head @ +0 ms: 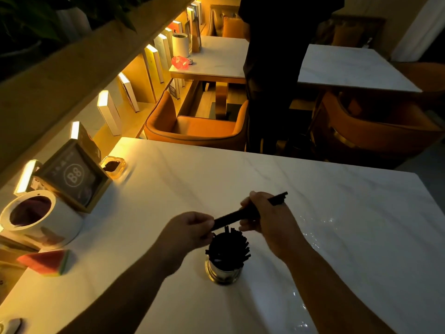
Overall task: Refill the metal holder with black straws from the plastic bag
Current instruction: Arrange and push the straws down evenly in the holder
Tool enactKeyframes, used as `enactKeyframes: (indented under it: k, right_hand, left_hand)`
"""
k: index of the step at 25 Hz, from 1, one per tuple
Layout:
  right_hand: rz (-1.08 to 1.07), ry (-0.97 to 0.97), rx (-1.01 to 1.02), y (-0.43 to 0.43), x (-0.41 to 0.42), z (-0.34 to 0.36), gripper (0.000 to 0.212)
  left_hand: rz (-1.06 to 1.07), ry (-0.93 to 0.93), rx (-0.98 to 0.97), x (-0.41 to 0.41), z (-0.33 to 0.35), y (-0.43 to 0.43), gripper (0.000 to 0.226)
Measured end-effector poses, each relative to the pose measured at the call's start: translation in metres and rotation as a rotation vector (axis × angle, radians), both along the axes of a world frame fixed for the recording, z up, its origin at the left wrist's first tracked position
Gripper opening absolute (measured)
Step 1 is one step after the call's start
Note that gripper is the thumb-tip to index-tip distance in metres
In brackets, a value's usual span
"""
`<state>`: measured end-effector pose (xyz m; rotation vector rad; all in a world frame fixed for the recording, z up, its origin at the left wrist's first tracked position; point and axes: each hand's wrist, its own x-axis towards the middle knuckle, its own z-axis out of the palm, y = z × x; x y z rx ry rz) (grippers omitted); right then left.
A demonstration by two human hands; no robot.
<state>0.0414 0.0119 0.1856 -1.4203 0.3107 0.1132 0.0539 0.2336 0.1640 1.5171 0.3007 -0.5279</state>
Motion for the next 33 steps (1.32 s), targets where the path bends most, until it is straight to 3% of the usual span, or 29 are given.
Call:
enactKeyframes:
  k: [3, 6, 8, 9, 12, 17, 22, 28, 33]
  right_hand:
    - [-0.017, -0.054, -0.4, -0.01, -0.004, -0.005, 0.034]
    - [0.103, -0.04, -0.549, -0.001, -0.019, -0.026, 0.027]
    - [0.231, -0.051, -0.624, 0.005, -0.031, -0.041, 0.02]
    - [0.251, -0.071, -0.665, 0.002, -0.035, -0.047, 0.028]
    - [0.121, -0.043, -0.749, -0.016, -0.04, -0.063, 0.044]
    - [0.235, 0.157, -0.68, -0.016, -0.046, -0.092, 0.007]
    - [0.264, 0.128, -0.718, -0.014, -0.049, -0.099, 0.013]
    - [0.211, 0.095, -0.774, -0.016, -0.043, -0.088, 0.008]
    - [0.173, 0.069, -0.808, -0.021, -0.037, -0.072, 0.011]
  left_hand:
    - [-0.246, -0.338, 0.622, -0.015, -0.027, 0.001, 0.009]
    - [-0.547, -0.485, 0.818, -0.03, -0.042, -0.002, 0.033]
    - [-0.674, -0.521, 0.849, -0.037, -0.05, -0.01, 0.057]
    - [-0.701, -0.537, 0.862, -0.038, -0.054, -0.015, 0.067]
    - [-0.727, -0.596, 0.946, -0.039, -0.061, -0.032, 0.073]
    - [-0.716, -0.602, 1.02, -0.034, -0.062, -0.055, 0.048]
    - [-0.722, -0.689, 1.01, -0.021, -0.06, -0.053, 0.025]
    - [-0.74, -0.679, 0.984, -0.004, -0.038, -0.041, 0.023]
    - [-0.62, -0.648, 0.912, 0.018, 0.011, -0.023, 0.018]
